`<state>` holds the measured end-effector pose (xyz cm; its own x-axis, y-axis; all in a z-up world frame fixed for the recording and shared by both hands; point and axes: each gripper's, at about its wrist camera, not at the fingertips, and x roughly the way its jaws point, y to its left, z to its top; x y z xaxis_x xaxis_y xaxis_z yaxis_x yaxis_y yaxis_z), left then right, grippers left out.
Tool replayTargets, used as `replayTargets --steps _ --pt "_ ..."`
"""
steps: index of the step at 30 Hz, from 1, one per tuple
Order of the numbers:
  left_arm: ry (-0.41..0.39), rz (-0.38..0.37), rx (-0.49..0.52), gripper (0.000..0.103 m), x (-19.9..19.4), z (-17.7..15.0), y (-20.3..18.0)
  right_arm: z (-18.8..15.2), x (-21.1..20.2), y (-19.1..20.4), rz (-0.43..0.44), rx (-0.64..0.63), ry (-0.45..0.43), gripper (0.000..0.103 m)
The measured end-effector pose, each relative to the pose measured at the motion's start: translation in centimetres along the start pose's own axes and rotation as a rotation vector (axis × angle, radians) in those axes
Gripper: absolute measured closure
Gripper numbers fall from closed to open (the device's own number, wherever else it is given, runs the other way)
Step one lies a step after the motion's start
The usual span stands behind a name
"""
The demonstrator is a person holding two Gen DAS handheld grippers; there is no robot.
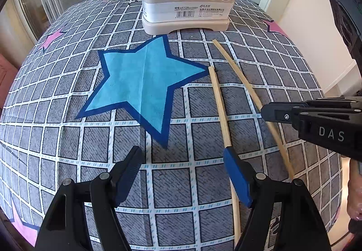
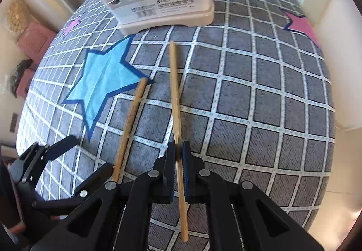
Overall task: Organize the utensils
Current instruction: 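Grasp one wooden chopstick with the right gripper while the left gripper grasps the other, then lift both wooden chopsticks off the table toward the holder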
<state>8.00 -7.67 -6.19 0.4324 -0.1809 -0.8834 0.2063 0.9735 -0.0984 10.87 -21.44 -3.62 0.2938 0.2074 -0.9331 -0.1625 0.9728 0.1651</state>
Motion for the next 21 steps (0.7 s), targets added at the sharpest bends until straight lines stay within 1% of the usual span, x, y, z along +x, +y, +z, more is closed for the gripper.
replayTargets --steps 2,3,4,7,10,21 --pt "-0.002 -0.007 -0.015 0.004 -0.1 0.0 0.1 0.3 -0.1 -0.1 -0.001 0.000 -0.003 0.086" --pt "-0.002 -0.009 -0.020 0.004 -0.2 -0.1 0.2 0.4 -0.3 -0.2 0.003 0.001 -0.007 0.077" --pt "-0.001 -0.015 -0.027 0.004 -0.3 -0.1 0.3 0.6 -0.5 -0.4 0.003 0.003 -0.012 0.072" --pt "0.007 -0.026 -0.038 0.004 -0.2 0.1 0.2 1.0 -0.5 -0.6 -0.006 0.003 -0.010 0.071" --pt "0.016 -0.002 -0.023 0.004 0.2 0.4 -0.3 1.6 -0.1 -0.6 -0.007 0.010 -0.004 0.071" --pt "0.023 0.027 -0.011 0.004 0.9 1.1 -1.1 3.7 1.1 0.4 -0.034 -0.016 0.042 0.071"
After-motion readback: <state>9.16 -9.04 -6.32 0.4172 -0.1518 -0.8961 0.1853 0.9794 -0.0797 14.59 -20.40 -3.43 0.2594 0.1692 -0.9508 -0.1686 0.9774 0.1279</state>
